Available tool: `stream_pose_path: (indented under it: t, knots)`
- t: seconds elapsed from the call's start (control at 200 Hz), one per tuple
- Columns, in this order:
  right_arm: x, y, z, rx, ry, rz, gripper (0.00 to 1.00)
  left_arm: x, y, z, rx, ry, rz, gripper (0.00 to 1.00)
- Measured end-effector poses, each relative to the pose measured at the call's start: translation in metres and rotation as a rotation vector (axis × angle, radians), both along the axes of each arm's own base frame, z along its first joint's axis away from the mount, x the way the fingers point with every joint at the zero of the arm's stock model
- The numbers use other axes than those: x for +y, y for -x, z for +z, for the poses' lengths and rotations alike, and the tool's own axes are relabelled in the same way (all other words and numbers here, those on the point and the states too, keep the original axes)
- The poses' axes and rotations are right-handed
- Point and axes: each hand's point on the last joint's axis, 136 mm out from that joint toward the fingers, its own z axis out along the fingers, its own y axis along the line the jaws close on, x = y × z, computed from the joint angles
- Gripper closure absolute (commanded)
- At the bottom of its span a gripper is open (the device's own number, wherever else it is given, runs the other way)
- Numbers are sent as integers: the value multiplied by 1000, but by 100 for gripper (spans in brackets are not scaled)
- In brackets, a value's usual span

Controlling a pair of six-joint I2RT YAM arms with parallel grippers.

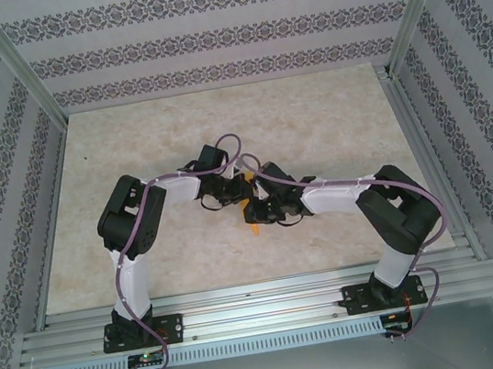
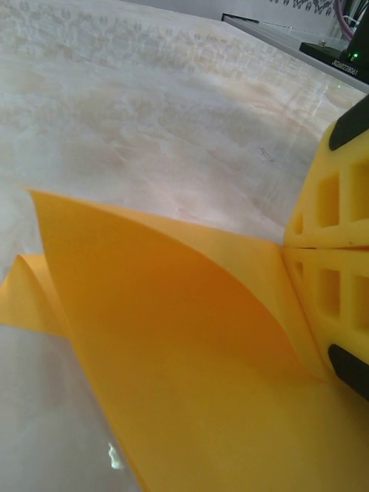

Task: Fold a paper plane with a square sheet of paper (fold left side to right side)
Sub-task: Fold the wing for the fifth time at the center of the table.

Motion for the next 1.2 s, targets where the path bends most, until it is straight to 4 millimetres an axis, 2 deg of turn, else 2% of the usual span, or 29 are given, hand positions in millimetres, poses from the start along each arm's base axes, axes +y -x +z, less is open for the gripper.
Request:
stream_pose_path:
  t: [0.12, 0.275, 0.39, 0.605, 0.754, 0.819, 0.919, 1.004, 1.079, 1.199]
  knots:
    - [1, 8, -13, 27, 31, 17, 83, 0, 0, 0, 0, 0, 1, 91]
    - [2, 17, -17, 33, 52, 34, 83, 0, 0, 0, 0, 0, 1, 91]
    - [1, 23, -17, 28, 47, 38, 83, 0, 0, 0, 0, 0, 1, 91]
    - [0, 45, -16, 58, 27, 61, 82, 0, 0, 0, 0, 0, 1, 91]
    - [-10, 58, -9, 111, 11, 71, 82, 0, 0, 0, 0, 0, 1, 91]
    - [-18, 49, 4, 100, -22, 43, 81, 0, 0, 0, -1, 1, 1, 91]
    - [-35, 18, 29, 38, -84, -40, 82, 0, -1, 0, -3, 2, 1, 91]
    - [-44, -3, 38, -6, -111, -87, 83, 0, 0, 0, -2, 2, 2, 91]
    - [-41, -9, 38, -19, -121, -89, 84, 0, 0, 0, -1, 2, 3, 91]
    - [-20, -12, 31, -30, -119, -50, 84, 0, -1, 0, -1, 2, 3, 91]
